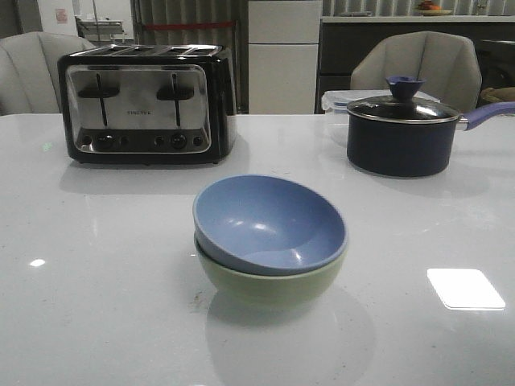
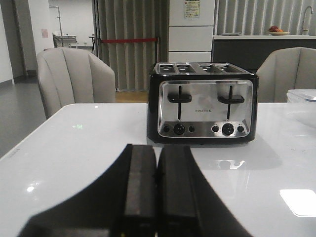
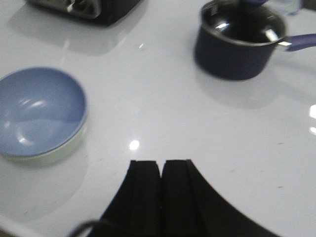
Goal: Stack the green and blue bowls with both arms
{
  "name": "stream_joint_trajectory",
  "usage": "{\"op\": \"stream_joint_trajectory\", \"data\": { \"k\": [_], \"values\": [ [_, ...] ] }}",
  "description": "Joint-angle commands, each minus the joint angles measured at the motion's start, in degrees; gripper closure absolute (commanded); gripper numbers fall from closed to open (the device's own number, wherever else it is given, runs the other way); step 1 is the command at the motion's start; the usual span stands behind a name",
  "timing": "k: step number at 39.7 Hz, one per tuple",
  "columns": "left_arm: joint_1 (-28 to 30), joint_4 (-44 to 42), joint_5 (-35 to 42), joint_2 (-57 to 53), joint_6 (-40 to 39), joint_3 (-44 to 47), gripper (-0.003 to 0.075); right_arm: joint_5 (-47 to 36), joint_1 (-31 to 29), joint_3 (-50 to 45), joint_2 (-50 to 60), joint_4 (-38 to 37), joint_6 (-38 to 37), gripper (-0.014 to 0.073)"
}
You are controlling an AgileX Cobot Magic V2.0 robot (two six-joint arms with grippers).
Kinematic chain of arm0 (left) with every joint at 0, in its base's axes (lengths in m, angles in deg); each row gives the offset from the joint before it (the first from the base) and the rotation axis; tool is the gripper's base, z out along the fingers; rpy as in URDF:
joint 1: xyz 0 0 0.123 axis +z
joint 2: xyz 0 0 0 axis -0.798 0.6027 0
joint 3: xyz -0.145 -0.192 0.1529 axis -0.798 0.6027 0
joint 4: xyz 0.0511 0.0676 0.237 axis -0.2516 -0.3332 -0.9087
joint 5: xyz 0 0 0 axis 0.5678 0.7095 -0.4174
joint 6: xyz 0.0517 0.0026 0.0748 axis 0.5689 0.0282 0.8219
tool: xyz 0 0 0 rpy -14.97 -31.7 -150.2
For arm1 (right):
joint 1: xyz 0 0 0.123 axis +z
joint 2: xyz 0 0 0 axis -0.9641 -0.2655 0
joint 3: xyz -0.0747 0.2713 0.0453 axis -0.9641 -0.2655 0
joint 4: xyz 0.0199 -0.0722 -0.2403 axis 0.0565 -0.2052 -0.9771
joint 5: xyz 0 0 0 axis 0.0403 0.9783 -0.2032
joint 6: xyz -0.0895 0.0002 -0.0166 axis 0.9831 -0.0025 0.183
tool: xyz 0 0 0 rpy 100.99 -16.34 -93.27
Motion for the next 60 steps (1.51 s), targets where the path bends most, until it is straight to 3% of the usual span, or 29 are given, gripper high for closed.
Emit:
{"op": "stream_joint_trajectory", "data": {
  "k": [1, 8, 18, 36, 43, 60],
  "values": [
    [-0.4, 0.0, 4.9, -1.2, -0.6, 0.3, 0.0627, -13.2, -4.2, -4.5, 6.0, 0.6, 0.3, 0.0537],
    [-0.4, 0.0, 4.9, -1.2, -0.6, 0.3, 0.0627, -22.5, -7.0, -15.1, 16.4, 0.7, 0.3, 0.0537],
    [-0.4, 0.0, 4.9, -1.2, -0.6, 0.3, 0.0627, -26.5, -7.3, -23.7, 25.5, 0.7, 0.3, 0.0537],
    [-0.4, 0.0, 4.8, -1.1, -0.6, 0.3, 0.0627, -28.5, -7.4, -23.7, 25.7, 0.3, 0.0, 0.0537],
    [-0.4, 0.0, 4.8, -1.1, -0.6, 0.3, 0.0627, -31.1, -7.4, -23.7, 25.7, -11.4, -12.9, 0.0537],
    [-0.4, 0.0, 4.8, -1.1, -0.6, 0.3, 0.0627, -31.1, -8.8, -23.7, 25.7, -11.7, -16.2, 0.0537]
  ]
}}
